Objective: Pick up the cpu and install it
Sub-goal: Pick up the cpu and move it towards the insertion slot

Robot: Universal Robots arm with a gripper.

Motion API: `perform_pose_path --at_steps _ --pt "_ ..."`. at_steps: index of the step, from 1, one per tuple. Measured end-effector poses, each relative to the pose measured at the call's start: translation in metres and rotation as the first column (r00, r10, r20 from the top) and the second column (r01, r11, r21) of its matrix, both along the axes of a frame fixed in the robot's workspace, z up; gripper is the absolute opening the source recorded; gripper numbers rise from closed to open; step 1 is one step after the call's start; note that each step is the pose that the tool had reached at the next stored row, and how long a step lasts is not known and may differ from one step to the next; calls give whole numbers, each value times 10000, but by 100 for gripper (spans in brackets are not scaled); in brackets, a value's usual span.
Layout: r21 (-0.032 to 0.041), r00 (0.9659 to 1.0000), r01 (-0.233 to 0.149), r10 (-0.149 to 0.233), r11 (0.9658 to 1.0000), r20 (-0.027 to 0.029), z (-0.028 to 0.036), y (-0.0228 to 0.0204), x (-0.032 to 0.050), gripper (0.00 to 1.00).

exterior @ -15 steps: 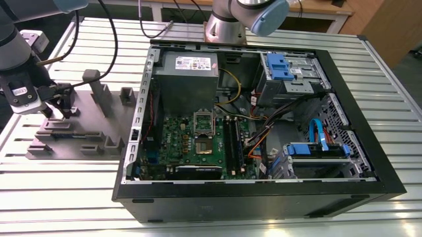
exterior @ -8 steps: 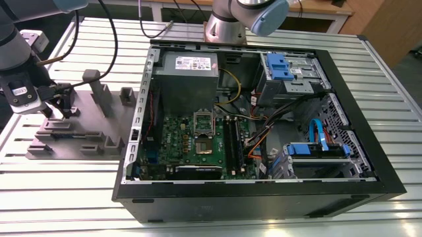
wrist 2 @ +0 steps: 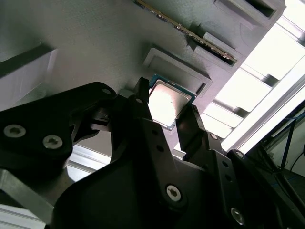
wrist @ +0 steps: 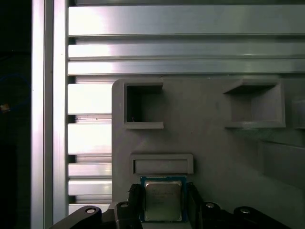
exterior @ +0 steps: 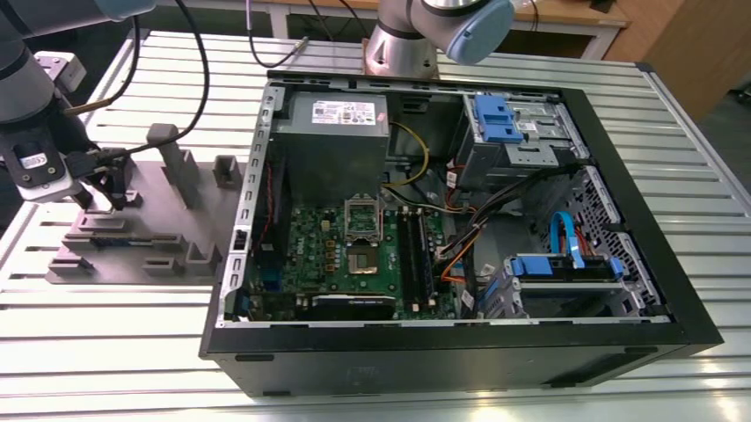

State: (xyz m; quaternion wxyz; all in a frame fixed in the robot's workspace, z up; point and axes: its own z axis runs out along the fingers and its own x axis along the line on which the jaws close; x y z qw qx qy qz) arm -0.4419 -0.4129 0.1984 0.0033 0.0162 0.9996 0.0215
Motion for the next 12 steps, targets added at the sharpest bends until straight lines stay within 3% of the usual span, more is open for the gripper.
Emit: perform_pose_path --at_steps 12 --pt "0 10000 0 0 10000 0 46 0 0 47"
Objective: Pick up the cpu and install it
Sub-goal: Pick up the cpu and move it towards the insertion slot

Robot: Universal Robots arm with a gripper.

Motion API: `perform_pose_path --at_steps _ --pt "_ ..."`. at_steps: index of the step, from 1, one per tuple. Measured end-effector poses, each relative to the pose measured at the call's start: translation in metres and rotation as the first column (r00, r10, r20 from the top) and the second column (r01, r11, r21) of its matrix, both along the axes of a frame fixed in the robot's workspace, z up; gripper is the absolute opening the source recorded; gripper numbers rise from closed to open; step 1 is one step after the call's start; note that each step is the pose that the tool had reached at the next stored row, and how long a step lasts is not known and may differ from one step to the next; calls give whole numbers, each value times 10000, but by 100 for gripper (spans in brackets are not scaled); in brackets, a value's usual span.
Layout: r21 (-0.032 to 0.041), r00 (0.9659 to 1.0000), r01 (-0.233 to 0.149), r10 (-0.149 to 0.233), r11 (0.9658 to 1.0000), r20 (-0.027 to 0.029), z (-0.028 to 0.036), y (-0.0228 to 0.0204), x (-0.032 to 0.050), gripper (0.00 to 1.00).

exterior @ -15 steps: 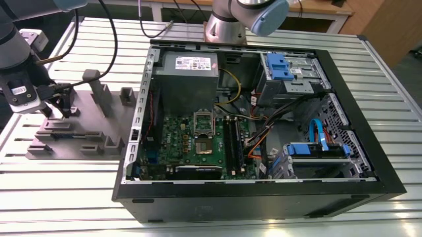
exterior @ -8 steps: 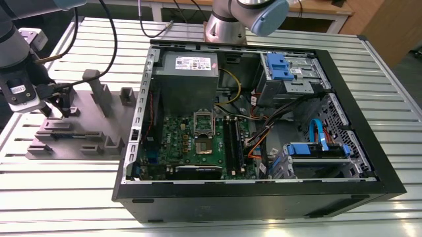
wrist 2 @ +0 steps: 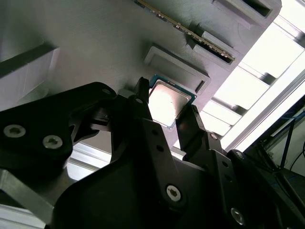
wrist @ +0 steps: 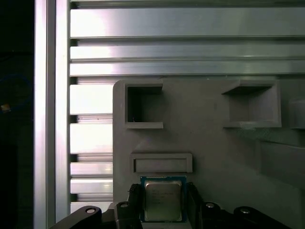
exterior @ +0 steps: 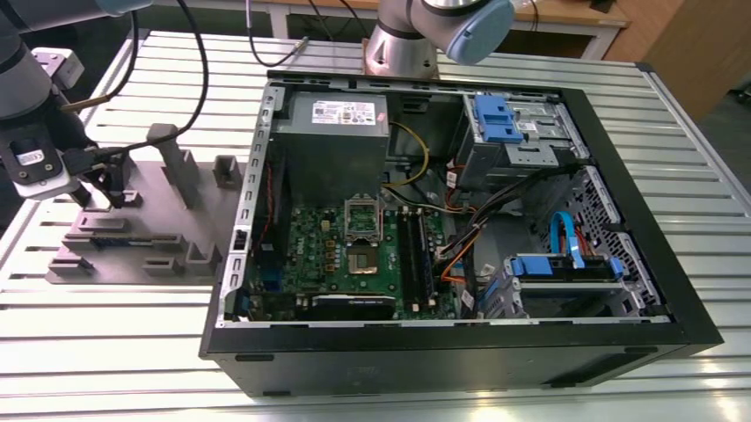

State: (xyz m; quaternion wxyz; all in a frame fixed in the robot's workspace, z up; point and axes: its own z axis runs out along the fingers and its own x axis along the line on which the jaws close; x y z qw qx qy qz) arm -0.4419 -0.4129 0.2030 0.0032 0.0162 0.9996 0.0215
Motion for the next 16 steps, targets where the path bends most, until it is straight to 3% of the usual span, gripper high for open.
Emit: perform_pose_path --at_steps 16 --pt "0 10000 0 0 10000 0 85 0 0 47"
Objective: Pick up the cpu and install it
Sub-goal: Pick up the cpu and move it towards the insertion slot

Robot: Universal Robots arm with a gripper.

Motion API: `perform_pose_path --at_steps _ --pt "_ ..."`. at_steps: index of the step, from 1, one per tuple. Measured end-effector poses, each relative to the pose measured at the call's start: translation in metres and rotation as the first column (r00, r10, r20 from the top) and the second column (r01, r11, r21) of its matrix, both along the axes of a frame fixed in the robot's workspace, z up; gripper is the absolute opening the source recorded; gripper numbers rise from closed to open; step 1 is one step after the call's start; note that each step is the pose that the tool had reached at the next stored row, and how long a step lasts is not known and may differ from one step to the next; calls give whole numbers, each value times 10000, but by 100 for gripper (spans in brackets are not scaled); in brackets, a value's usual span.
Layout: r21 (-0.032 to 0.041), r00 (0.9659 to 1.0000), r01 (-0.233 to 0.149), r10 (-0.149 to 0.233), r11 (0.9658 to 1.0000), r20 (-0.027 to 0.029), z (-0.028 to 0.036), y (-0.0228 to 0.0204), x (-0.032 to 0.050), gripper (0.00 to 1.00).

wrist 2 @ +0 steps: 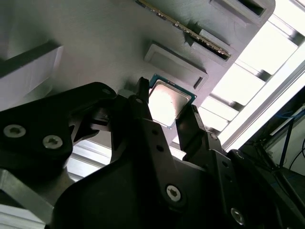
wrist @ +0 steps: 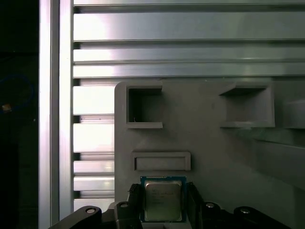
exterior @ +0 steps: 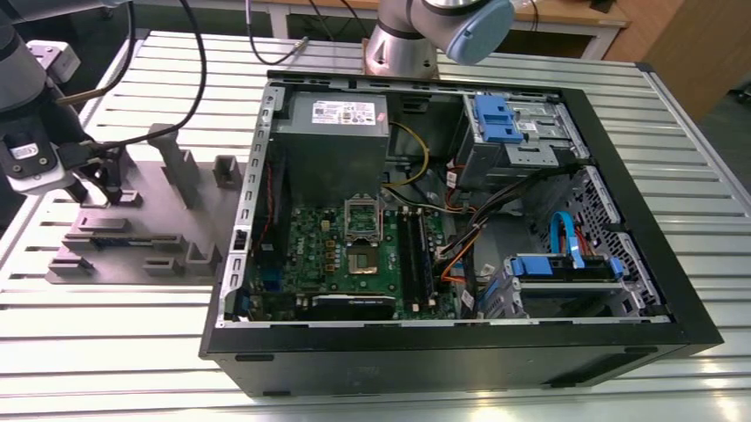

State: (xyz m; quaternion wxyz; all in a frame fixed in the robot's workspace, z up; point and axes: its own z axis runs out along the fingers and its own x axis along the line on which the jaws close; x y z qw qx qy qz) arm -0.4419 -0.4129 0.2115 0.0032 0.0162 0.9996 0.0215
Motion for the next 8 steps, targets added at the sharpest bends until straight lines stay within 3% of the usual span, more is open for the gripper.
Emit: perform_pose_path --at_steps 8 --pt "0 10000 0 0 10000 0 37 0 0 47"
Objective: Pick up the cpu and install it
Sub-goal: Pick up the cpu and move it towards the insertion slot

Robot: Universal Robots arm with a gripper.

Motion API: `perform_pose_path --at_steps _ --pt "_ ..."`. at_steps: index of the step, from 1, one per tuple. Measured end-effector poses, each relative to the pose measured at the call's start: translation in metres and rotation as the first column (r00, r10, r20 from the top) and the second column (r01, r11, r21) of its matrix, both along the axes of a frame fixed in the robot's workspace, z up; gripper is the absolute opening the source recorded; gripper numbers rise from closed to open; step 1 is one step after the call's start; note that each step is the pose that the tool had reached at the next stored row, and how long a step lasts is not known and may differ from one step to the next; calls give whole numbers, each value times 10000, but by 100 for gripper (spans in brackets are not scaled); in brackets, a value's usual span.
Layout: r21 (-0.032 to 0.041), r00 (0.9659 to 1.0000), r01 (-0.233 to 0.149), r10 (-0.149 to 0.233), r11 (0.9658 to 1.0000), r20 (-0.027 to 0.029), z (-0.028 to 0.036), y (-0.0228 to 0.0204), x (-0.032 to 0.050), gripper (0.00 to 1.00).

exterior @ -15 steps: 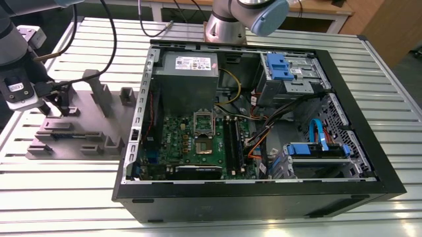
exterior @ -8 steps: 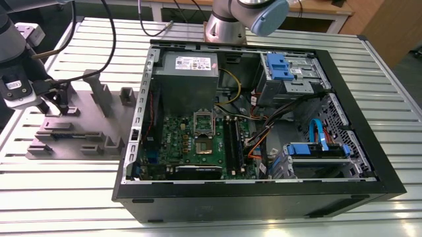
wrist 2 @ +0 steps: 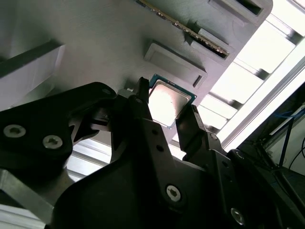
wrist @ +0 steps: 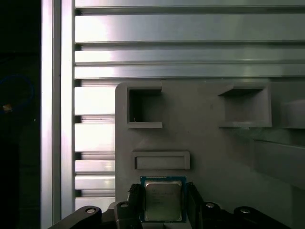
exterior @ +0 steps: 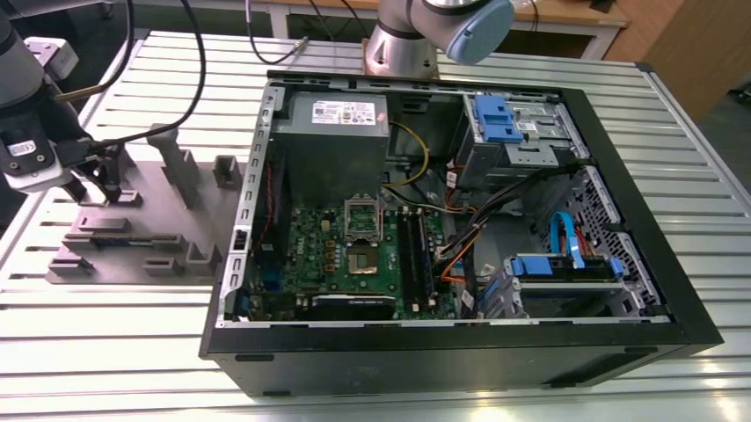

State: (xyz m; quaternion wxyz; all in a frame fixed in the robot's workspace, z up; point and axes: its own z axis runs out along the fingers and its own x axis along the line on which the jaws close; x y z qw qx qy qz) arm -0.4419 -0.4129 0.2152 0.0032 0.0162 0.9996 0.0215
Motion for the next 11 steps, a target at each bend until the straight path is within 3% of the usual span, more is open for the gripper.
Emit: perform_pose_path --at_steps 11 --pt "-1 10000 0 0 10000 0 27 0 0 47"
